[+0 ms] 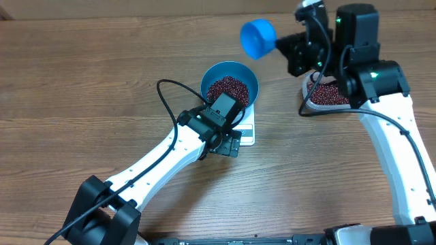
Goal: Scoop item into bowl and weigh 150g on scale
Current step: 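Lift the scoop and carry it left over the teal bowl, then dip the scoop into the teal bowl to take beans out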
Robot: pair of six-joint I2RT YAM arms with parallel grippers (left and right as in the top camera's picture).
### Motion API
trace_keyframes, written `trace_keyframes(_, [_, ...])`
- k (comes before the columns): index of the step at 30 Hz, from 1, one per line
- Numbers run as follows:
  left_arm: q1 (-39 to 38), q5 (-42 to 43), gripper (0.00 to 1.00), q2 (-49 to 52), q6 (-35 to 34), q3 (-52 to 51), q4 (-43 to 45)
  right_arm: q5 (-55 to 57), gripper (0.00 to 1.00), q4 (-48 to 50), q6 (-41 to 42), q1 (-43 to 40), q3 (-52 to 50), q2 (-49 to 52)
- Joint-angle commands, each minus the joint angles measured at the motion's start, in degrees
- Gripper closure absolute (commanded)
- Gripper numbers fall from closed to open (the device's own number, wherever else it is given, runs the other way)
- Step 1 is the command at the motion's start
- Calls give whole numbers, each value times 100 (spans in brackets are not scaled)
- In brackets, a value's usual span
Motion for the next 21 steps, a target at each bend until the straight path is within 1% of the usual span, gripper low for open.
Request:
trace_keyframes(1, [11,-76,0,-66,131,-11,7,-199,96,-118,-463,356,74,-109])
trace_keyframes(4, [11,-76,1,-66,131,-11,7,44,96,-328,-811,605,68,-28])
trace_keyframes(8, [11,-76,0,-66,131,-11,7,546,96,-501,-883,807,33,153])
trace_keyframes(14, [11,-74,0,-66,131,-11,7,549,96,-518,-1117,874,13,479])
trace_keyframes(21, [11,-76,1,-66,131,-11,7,549,96,-595,-1117,874,13,968])
